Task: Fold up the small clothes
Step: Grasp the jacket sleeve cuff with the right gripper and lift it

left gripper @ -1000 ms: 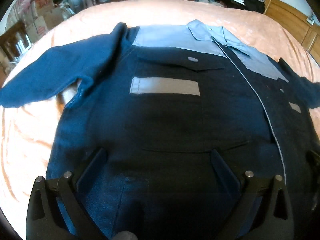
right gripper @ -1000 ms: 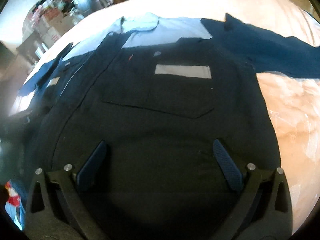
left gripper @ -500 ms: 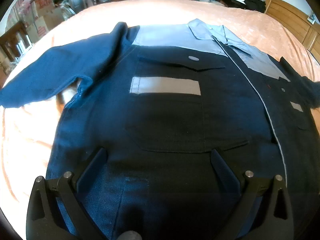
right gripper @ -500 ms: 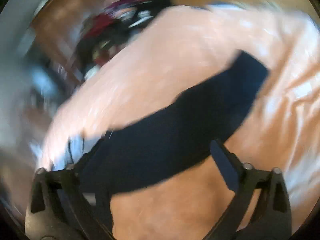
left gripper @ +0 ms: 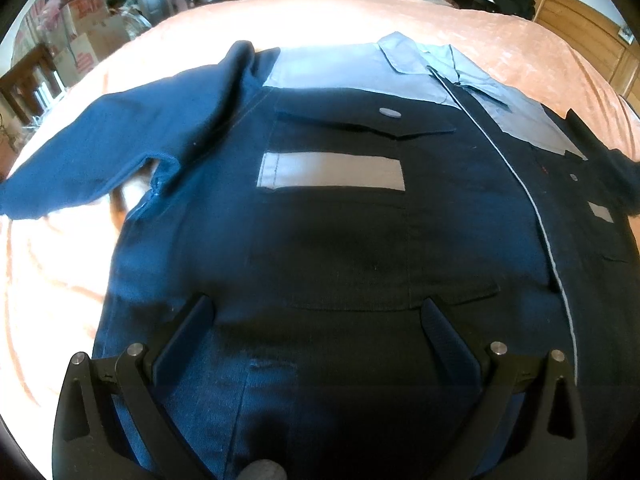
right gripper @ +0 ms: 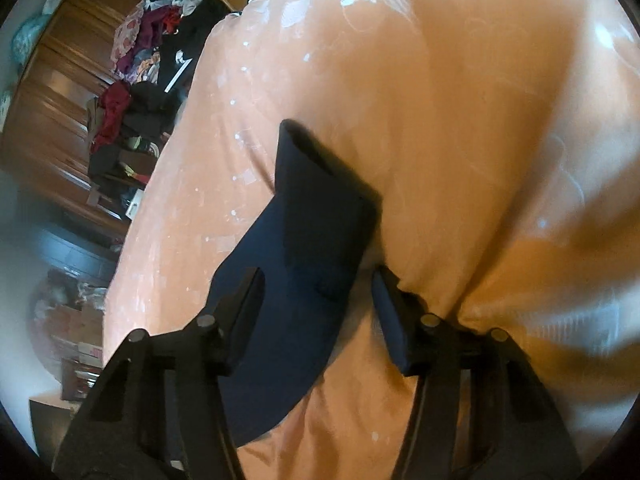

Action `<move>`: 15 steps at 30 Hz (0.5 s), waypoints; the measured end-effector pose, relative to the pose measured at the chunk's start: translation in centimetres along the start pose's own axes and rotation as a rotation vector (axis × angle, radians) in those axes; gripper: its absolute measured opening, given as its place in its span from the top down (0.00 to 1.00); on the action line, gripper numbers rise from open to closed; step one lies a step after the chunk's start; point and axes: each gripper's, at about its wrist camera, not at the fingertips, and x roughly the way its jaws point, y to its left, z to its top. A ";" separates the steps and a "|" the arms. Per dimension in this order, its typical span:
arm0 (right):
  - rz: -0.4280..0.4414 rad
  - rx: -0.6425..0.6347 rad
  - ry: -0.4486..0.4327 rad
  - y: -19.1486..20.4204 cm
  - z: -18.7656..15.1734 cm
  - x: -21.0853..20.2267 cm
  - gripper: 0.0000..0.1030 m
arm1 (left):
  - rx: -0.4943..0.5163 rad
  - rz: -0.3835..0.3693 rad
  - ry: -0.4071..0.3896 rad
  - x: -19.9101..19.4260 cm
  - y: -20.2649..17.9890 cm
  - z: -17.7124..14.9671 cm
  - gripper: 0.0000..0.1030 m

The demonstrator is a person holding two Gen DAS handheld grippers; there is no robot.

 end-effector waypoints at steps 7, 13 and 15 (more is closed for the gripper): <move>-0.003 -0.077 -0.023 0.0 -1.9 2.8 0.60 | -0.008 0.005 -0.006 -0.1 0.0 0.0 0.00; 0.154 -0.194 -0.087 9.2 -5.0 -0.2 0.89 | -0.055 0.005 -0.021 -1.7 0.1 0.5 0.06; 0.253 -0.279 -0.067 15.3 -8.0 -1.1 0.89 | -0.078 -0.027 -0.069 -3.3 0.5 1.3 0.12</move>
